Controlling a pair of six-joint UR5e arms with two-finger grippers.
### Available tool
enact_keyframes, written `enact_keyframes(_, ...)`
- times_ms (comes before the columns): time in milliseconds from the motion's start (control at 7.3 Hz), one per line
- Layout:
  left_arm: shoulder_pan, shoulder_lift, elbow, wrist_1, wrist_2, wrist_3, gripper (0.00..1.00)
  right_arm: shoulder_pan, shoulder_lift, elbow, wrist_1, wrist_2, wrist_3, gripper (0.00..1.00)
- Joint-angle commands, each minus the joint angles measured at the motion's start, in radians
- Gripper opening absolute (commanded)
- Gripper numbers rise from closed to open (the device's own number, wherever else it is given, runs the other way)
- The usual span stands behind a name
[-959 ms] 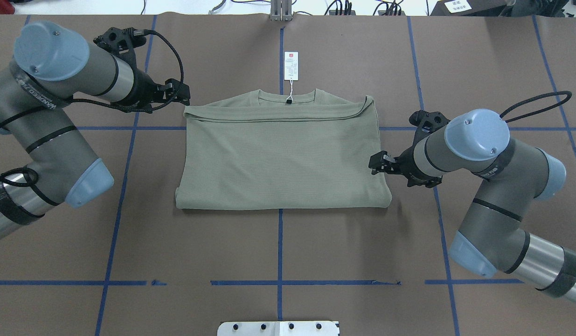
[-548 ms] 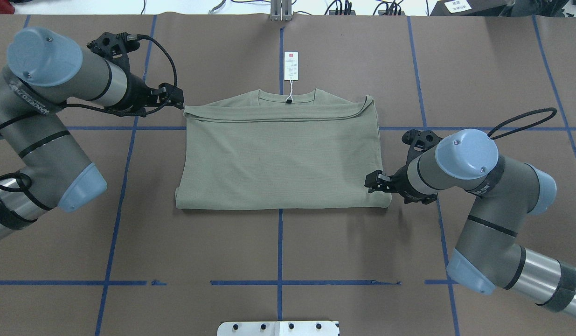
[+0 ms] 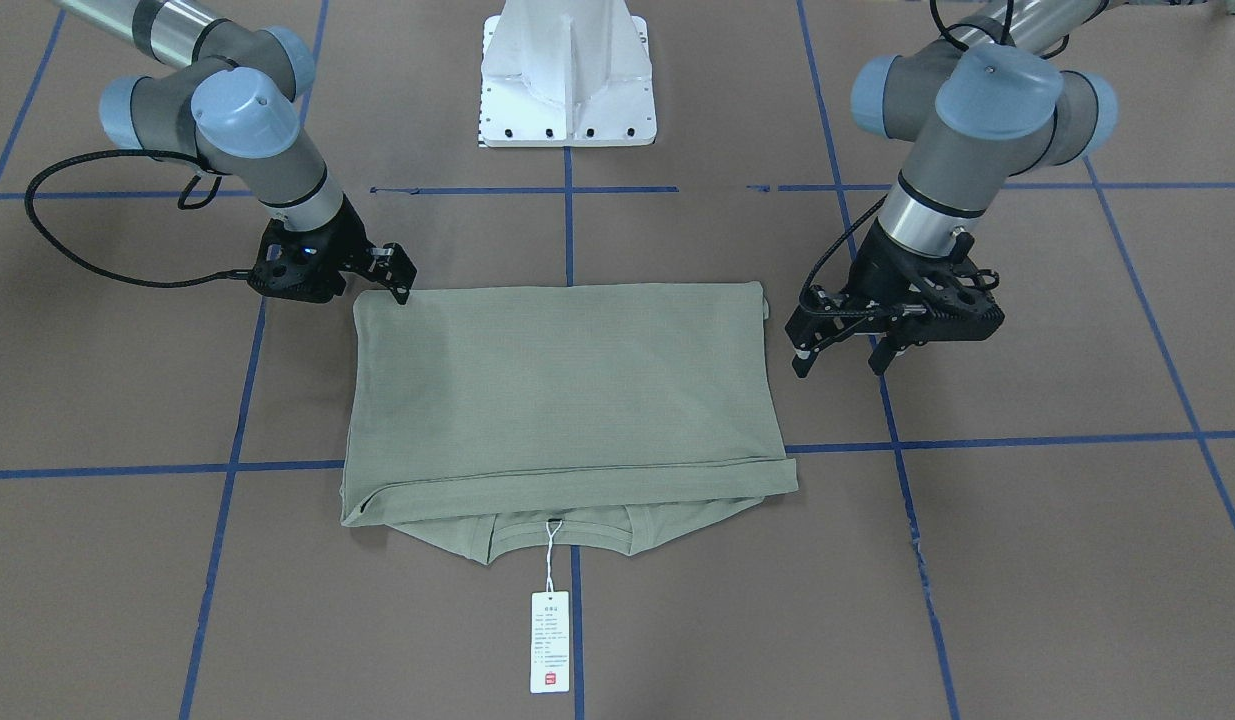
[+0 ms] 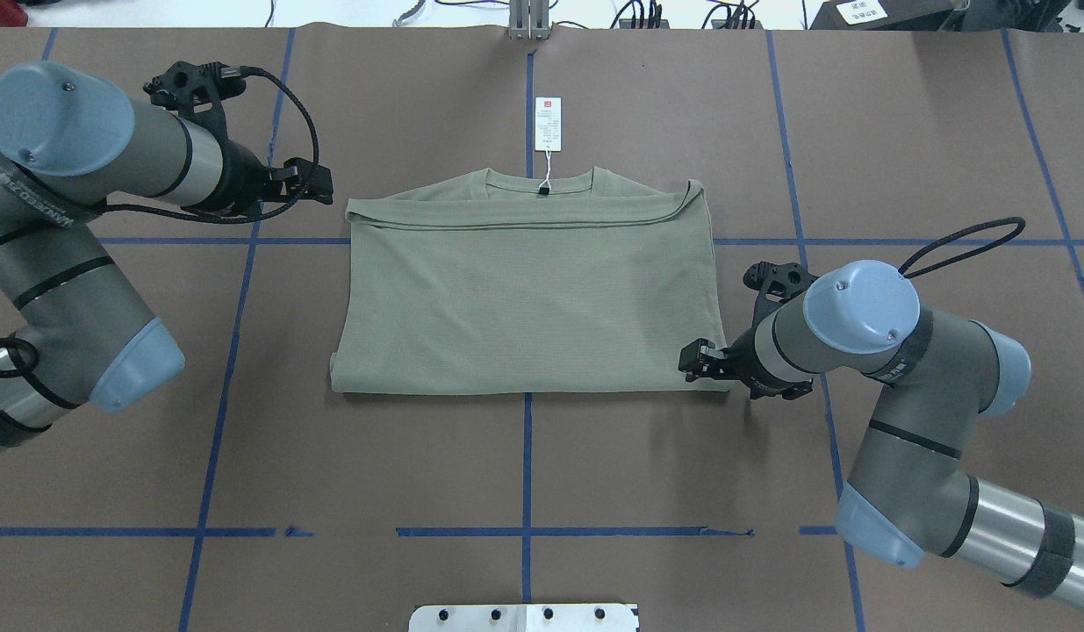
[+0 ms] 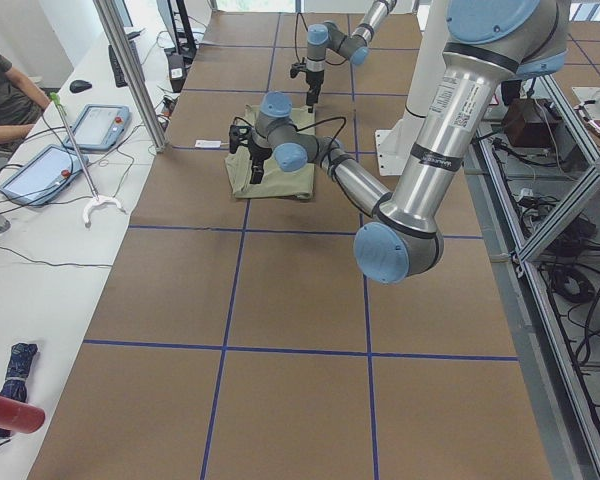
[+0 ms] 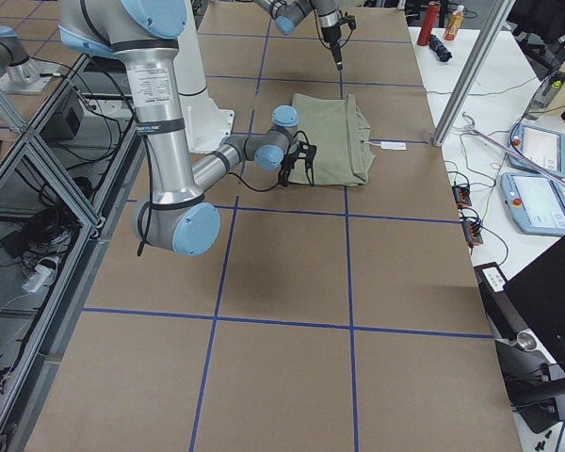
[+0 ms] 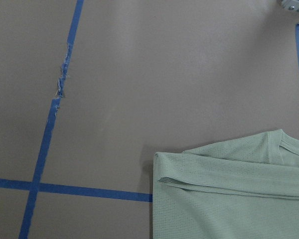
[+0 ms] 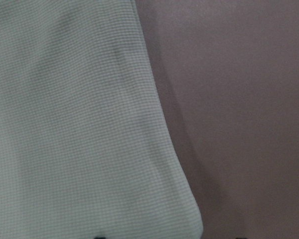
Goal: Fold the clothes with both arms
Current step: 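Move the right gripper to the folded shirt's nearest corner while the left gripper withdraws, then grasp the corner with the right gripper and drag the shirt, turning it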
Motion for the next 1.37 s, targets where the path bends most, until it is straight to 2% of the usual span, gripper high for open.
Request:
enact_keyframes(0,0.0,0.001,-0.01,0.001,0.002,-0.007,1.0,-0.001,-0.001,0.005,0.001,0.004,-0.001,0.0)
enact_keyframes(685,0.003,-0.005,-0.022,0.001,0.002,-0.008,1.0,0.004,-0.037,0.038,0.001,0.011,-0.002,0.0)
enact_keyframes(959,0.003,-0.004,-0.044,0.002,0.003,-0.008,1.0,-0.027,-0.156,0.162,0.0,0.047,-0.001,0.0)
enact_keyframes(1232,0.005,-0.004,-0.045,0.001,0.005,-0.01,1.0,-0.143,-0.284,0.273,0.0,0.05,0.037,0.0)
